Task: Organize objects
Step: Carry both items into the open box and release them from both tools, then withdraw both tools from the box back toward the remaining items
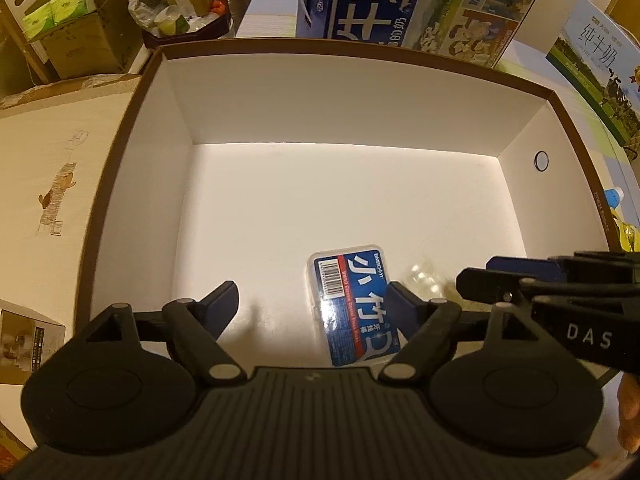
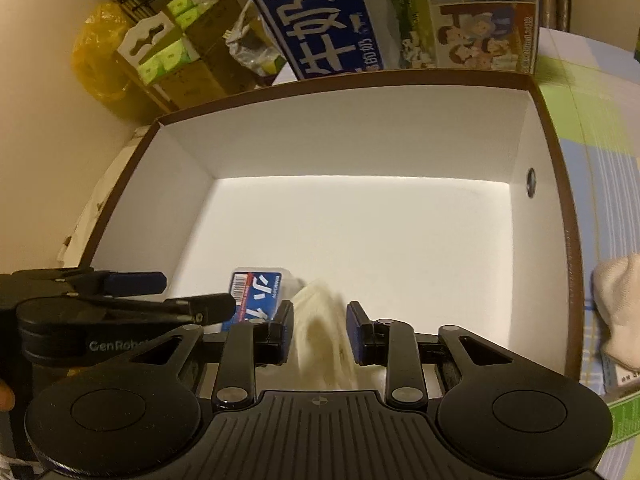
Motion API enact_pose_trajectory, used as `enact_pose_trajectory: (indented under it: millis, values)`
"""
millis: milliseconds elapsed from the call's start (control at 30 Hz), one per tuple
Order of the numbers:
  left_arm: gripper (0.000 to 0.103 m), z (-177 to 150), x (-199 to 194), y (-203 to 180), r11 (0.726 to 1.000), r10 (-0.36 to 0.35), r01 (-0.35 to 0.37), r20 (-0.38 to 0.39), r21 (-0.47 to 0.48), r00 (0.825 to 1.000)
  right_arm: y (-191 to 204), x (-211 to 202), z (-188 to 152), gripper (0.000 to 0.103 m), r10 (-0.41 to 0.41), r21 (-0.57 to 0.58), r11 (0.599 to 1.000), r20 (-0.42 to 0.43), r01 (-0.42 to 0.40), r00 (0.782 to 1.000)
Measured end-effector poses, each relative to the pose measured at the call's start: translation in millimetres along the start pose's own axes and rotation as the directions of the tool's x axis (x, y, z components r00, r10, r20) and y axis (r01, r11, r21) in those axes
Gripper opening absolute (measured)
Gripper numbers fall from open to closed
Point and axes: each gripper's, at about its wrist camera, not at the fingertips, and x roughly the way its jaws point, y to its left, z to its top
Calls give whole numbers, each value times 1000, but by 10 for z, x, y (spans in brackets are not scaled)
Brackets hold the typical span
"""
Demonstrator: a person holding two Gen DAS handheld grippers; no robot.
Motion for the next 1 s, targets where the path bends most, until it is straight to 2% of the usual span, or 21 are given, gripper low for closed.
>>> enact_pose_trajectory:
  millis: [67,167,600,1000]
  values:
    - [81,-33,-39,9,1000,0,0,4,-1,1000,16,-40,-25,46,-12,-13,1000,12,12,1000]
    - [82,-86,-113,18,1000,6,-6,12,-5,1000,32,-136,-59,50,-5,-23,1000,20,5,1000]
    - [86,-300,-589,-44,1000,-10,10,78,-6,997,69,-727,-352,57,-29,-69,997,76,35,997]
    - [86,-587,-871,-220,998,-57,59,100,-9,993,43,-1127,-620,59,-63,-36,997,121,67,991]
